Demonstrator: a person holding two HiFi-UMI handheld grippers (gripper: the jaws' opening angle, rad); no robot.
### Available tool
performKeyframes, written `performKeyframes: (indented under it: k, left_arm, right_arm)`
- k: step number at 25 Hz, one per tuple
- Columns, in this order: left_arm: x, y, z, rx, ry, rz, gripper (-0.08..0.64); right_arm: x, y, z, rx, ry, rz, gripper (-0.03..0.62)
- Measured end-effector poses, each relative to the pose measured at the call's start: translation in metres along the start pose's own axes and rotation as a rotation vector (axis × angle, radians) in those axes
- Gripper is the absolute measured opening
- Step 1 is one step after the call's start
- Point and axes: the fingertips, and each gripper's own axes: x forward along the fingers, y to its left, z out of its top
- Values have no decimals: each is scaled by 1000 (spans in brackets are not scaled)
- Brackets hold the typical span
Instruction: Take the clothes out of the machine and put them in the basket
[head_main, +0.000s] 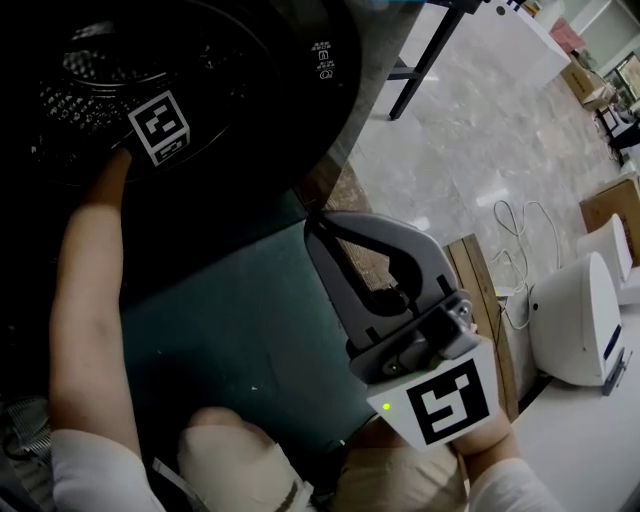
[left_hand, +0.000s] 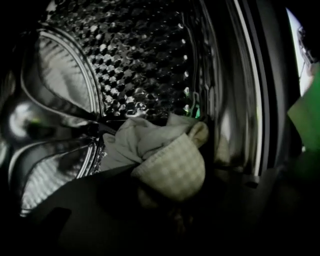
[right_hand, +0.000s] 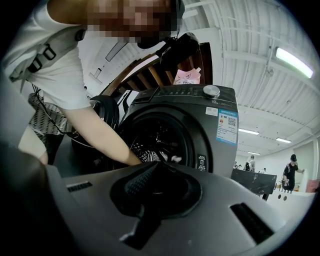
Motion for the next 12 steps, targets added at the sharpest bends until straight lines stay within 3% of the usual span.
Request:
performKeyframes:
  k: [3, 6, 12]
  left_arm:
    - [-5, -1, 2, -2, 2, 30, 204]
    - [-26, 9, 1, -32, -27, 108, 139]
    - [-73, 18, 15, -129, -182, 201, 109]
  right_arm:
    - [-1, 1, 3, -4, -9, -1, 12]
    - [-4, 6, 8, -10, -18, 10, 12]
    - [-1, 8, 16, -4, -56, 4, 12]
